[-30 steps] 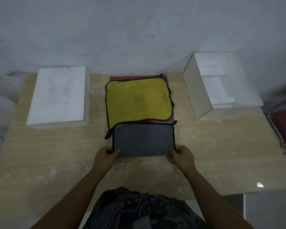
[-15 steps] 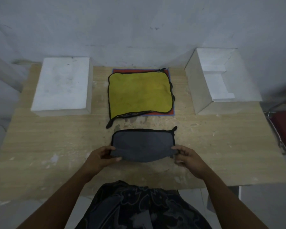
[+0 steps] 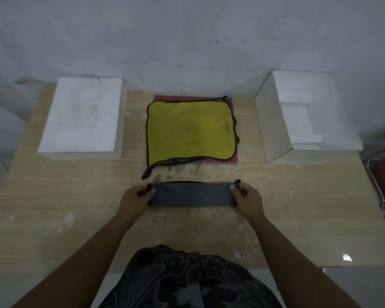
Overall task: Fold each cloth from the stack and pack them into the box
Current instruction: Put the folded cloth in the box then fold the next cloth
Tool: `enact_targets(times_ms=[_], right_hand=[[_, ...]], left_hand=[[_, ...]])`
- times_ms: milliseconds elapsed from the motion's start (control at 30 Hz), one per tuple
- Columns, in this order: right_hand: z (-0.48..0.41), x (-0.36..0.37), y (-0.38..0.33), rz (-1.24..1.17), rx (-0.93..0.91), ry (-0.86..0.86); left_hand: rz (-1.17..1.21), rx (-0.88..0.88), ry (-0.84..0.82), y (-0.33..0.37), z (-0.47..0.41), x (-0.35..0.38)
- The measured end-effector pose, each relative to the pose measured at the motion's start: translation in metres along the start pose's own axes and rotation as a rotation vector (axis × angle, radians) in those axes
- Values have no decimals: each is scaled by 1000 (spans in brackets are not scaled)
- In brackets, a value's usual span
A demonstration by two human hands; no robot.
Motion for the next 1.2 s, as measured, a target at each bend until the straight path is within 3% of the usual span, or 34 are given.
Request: enact_targets(times_ms=[167,300,400,567,667,767,1000,1200], right_hand=[[-1,3,-7,58,53,58],[-1,16,4,-8,244,-69],[-4,18,9,-29,273,-88],[0,22,17,-203,298,-125],[5,23,21,-451,389,-140],[3,19,25,-401,411,-135],[-4,17,26,-301,437,-122],[2,6,-13,-72,198,47]], left_hand=[[-53,-65,118,-7,-7,3],[-31,-100,99,-7,-5,12],[66,-141,32,-6,-7,18],[275,-267,-92,-14,-14,24],[260,-200,-19,-10,-18,14],[237,-110,10,-4,-19,5],[181,-112,-8,-16,-16,10],[249,-139,-94,-24,-14,15]])
Point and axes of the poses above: each hand's wrist, its own z-axis away from the middle knuckle, its own x-axis out of the palm, y = z × x, the point moved 8 cm from there along -z, towards the middle knuckle, and after that the axes turned 6 degrees about z, right-handed, at the moved point
